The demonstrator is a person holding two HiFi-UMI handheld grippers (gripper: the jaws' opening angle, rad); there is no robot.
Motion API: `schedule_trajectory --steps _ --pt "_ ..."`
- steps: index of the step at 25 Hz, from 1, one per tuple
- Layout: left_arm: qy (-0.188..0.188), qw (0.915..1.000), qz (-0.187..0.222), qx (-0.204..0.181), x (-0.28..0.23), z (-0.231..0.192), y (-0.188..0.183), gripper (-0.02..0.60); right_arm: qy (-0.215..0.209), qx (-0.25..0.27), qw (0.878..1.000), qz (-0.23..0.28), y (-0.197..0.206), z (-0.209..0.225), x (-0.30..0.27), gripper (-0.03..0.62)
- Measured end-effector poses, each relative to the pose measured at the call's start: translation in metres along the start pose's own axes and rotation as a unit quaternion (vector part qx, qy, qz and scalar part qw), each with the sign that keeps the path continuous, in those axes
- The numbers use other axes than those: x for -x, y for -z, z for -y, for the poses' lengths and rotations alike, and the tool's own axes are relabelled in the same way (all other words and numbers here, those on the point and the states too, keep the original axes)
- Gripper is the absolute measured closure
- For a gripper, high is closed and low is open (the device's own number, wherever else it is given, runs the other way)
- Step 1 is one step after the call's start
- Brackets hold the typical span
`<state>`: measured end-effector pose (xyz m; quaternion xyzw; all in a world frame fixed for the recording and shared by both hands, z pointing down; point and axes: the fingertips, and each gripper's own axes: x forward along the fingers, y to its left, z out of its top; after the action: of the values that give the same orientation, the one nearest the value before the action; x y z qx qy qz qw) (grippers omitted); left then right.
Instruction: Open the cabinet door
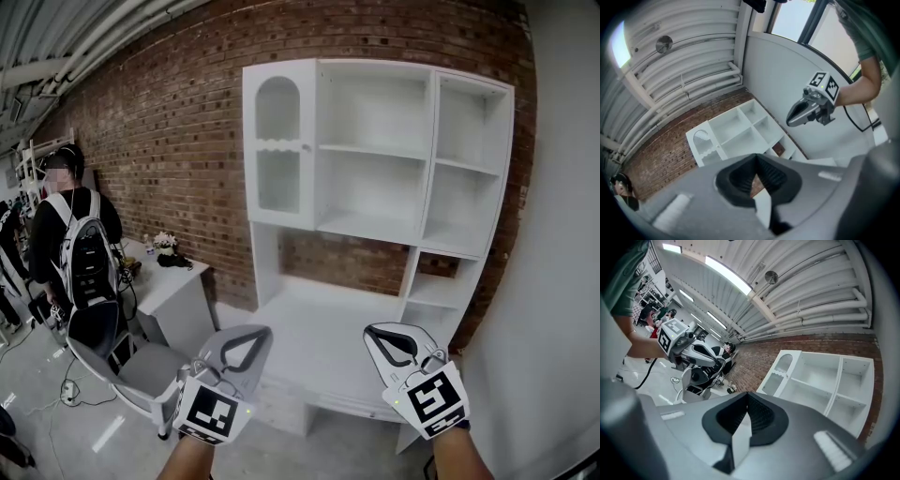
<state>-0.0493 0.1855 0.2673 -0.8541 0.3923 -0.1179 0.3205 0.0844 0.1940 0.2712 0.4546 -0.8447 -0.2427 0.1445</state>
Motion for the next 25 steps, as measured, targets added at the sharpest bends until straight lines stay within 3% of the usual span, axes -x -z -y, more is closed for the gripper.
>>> schedule_trajectory --steps 13,25 --pt "0.025 0.9994 0.023 0.004 0.022 -0.026 0.025 0.582 0.037 0.005 0.999 -0.013 -0.022 -0.028 -0.024 0.588" --pt "0.015 0.9995 0.023 0.013 -0.006 -0.040 0.041 0.583 0.020 0.007 1.000 -0.009 -0.013 -0.011 -0.057 0.588"
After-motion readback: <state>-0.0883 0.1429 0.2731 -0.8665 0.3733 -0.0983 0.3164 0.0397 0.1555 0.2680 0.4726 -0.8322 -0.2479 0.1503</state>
